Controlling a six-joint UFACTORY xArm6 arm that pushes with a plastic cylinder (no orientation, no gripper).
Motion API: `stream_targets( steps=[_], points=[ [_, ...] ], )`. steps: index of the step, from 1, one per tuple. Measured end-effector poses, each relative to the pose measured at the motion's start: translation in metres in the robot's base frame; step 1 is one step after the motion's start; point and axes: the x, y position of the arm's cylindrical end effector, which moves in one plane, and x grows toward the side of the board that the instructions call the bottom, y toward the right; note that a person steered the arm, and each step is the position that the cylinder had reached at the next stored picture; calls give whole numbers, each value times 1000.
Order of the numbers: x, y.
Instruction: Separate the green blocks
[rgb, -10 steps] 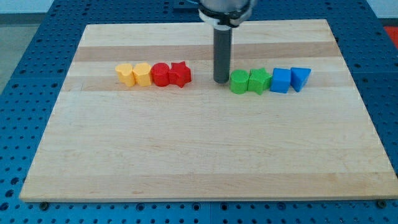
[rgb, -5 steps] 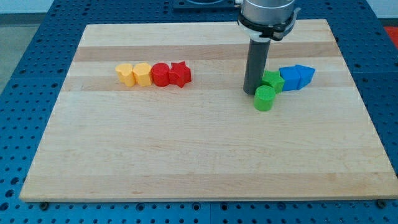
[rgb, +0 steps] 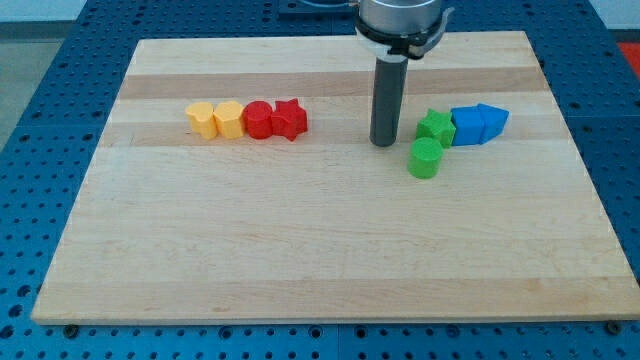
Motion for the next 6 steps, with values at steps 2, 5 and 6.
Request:
stream_targets(
  steps=[2,5,6],
  points=[
    [25,25],
    [62,61],
    [48,72]
  ],
)
